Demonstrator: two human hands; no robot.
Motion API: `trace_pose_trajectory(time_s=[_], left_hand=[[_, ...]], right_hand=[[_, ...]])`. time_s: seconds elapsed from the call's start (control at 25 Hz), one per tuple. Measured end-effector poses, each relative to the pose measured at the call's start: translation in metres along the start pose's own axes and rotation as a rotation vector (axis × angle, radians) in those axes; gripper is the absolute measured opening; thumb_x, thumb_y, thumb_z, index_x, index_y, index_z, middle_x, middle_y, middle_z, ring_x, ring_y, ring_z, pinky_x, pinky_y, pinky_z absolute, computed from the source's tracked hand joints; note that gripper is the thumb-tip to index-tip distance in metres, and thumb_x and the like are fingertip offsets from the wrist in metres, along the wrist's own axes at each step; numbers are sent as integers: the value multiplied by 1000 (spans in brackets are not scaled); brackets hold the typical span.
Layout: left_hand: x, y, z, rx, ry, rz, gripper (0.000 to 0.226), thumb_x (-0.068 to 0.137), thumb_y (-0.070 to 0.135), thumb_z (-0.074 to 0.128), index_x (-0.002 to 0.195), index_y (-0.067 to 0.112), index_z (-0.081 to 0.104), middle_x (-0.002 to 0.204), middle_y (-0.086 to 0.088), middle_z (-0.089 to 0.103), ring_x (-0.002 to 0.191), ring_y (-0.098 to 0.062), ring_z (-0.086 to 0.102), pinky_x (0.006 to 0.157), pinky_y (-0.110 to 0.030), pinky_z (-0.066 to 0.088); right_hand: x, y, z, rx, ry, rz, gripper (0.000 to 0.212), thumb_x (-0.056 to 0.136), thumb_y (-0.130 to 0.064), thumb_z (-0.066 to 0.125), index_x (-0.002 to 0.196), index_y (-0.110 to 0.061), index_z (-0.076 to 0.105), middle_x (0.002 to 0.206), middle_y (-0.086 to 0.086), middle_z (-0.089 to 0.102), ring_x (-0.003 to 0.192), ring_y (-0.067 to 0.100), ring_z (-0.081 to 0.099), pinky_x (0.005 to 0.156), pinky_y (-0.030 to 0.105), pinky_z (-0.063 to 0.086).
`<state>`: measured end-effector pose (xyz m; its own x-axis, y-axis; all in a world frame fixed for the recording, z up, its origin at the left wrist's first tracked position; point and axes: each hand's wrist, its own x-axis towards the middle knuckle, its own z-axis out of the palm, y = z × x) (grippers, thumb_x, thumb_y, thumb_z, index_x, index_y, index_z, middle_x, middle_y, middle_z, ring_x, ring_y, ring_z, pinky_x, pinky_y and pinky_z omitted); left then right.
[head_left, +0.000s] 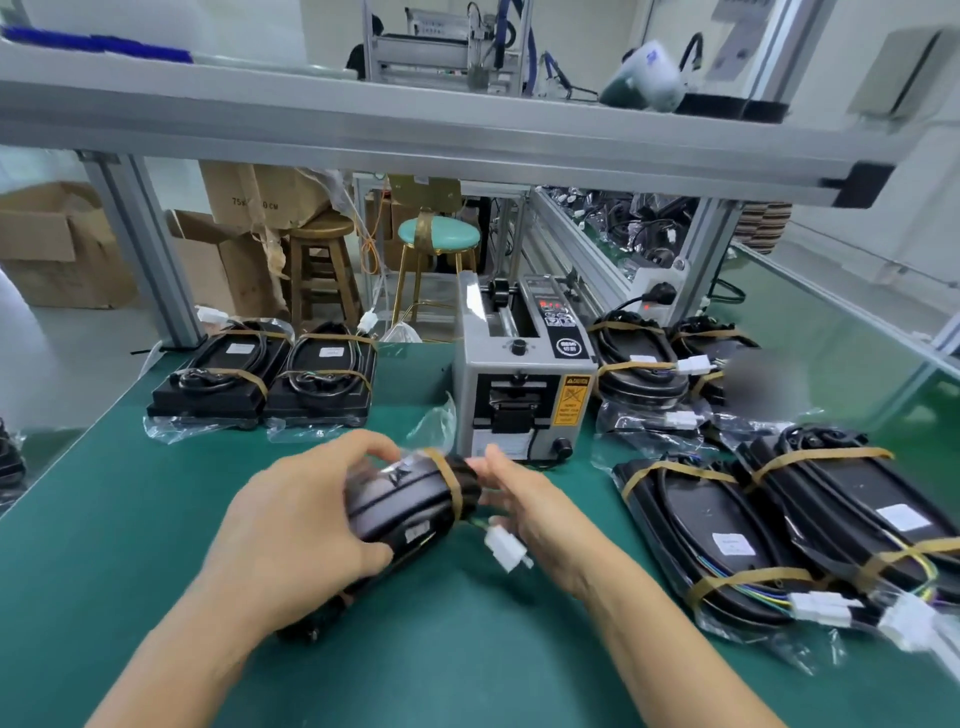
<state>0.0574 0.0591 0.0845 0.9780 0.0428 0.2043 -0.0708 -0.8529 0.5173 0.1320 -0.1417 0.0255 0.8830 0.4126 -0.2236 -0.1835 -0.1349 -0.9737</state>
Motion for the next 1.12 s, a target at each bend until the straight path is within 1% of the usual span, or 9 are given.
trace_pose_trajectory(time_s=[0.12,0.16,0.28,0.36,0.48,0.64,0.84,0.96,1.12], left_hand=[[-3,-17,-9,-593,134,13,65,38,35,75,102,43,61,97,17,71,88,-1,68,77,-11,51],[-5,-19,-5,-737,147,56,65,39,29,78,102,39,64,100,12,72,90,-3,68,77,-10,50],[-11,-19,13,-934,153,140,64,47,7,79,103,34,62,107,0,70,99,-16,67,83,-16,51],[-14,-20,15,-909,145,139,63,48,16,79,105,36,59,115,2,66,109,-17,61,94,-21,45],[-19,-22,4,-652,273,199,68,54,35,75,118,35,51,140,12,47,130,-10,43,110,-29,30],[-19,-13,-2,-379,310,372,80,63,43,75,136,35,43,150,9,33,140,-11,30,110,-15,22],[-22,-41,-2,-737,200,124,108,46,47,85,139,45,32,145,23,39,134,-2,37,111,-30,26],[-31,-53,-2,-854,-97,53,110,40,43,92,137,41,41,139,20,49,130,-2,45,110,-31,35],[-43,-50,-2,-897,-92,59,88,50,18,86,123,55,52,127,19,61,108,-5,63,79,-14,51]], right_hand=[[-6,4,0,187,-147,-193,37,93,-44,53,129,-35,58,134,-11,59,126,8,52,103,35,37],[-8,4,3,189,-179,-264,52,87,-36,66,136,-29,51,139,-7,55,131,12,49,106,36,38],[-14,-4,14,102,-159,-368,68,70,-18,79,131,-26,50,127,-4,63,119,12,58,92,24,49],[-17,-14,16,37,-78,-439,62,72,-9,79,126,-26,53,116,-7,67,106,7,62,87,21,49],[-16,-18,15,-79,-44,-487,63,73,-1,77,126,-21,50,117,-4,66,109,12,62,96,28,48],[-15,-15,28,-142,-60,-509,61,70,-10,80,123,-20,52,114,-5,65,109,14,61,97,32,46],[-11,-14,33,114,-75,-423,65,66,-14,78,126,-21,54,117,-2,67,105,12,62,89,26,49],[-9,-9,40,368,-166,-321,69,68,-18,78,131,-10,51,126,13,64,118,25,60,95,34,49],[-8,-8,51,529,-264,-223,68,62,-21,86,123,-3,60,121,18,66,113,30,63,88,34,53]])
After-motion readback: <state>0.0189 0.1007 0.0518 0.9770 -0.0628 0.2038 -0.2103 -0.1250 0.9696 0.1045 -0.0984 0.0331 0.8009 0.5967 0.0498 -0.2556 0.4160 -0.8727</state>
